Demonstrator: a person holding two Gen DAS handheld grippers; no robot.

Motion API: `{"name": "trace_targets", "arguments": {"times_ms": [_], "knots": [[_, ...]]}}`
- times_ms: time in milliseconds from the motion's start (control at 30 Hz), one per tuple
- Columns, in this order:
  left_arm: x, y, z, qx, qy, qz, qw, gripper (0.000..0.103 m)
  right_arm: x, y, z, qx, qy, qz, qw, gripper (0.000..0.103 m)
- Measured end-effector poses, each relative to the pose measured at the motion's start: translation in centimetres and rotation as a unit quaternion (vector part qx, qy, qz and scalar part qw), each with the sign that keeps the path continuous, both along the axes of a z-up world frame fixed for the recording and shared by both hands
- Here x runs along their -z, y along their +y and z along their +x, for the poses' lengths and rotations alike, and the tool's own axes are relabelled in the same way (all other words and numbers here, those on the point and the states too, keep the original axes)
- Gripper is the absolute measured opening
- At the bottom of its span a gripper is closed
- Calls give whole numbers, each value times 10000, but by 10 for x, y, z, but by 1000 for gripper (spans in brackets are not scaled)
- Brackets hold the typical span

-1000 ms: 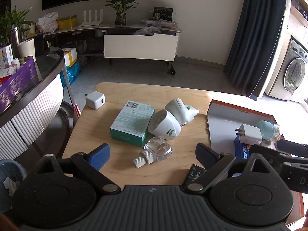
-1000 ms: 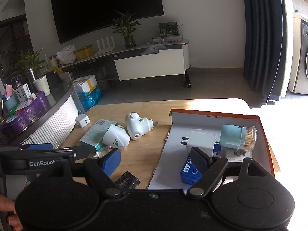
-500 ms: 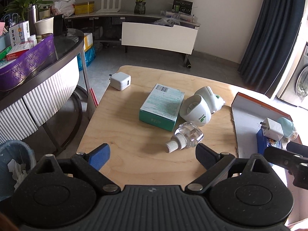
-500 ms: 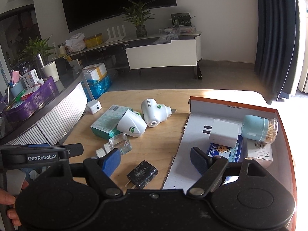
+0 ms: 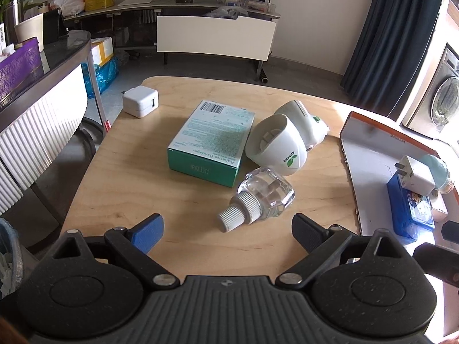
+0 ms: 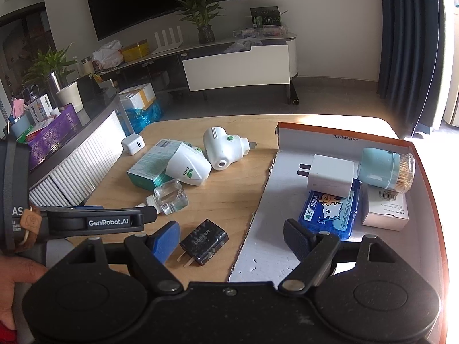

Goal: Organize rigid objects
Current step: 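Withdraw both tools from the tray toward the glass bottle and black charger, then grasp the clear glass bottle with the left tool while the right tool grasps the black UGREEN charger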

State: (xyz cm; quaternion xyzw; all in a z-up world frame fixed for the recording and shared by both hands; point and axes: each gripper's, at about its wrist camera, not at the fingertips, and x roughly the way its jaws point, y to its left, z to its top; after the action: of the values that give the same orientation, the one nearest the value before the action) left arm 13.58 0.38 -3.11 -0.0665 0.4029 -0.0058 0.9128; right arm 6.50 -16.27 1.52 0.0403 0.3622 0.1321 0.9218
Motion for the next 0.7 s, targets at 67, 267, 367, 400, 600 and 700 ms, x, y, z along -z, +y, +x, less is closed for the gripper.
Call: {"name": "trace_targets", "arguments": {"times_ms": [67,267,367,400,600,700], "knots": [[4,-4,6,27,-10,-70,10000,99,1,-2,1,11,19,9,10000,95],[11,-13,21,-229,-88,-261,9994,99,6,-8,5,60,89,46,9999,95],[14,-21,28,-227,-106,-208,9995,101,9,-9,9,58,140,62,9999,95],[15,-23,29,-237,-142,-110,9996,101,10,-9,9,56,149,64,9999,95],[17,-16,21,-143,-218,242,9994,100,12,-14,12,75,169,136,9997,95],[18,-1,10,101,-247,424,9987,101,14,-16,13,69,181,175,9997,95]]}}
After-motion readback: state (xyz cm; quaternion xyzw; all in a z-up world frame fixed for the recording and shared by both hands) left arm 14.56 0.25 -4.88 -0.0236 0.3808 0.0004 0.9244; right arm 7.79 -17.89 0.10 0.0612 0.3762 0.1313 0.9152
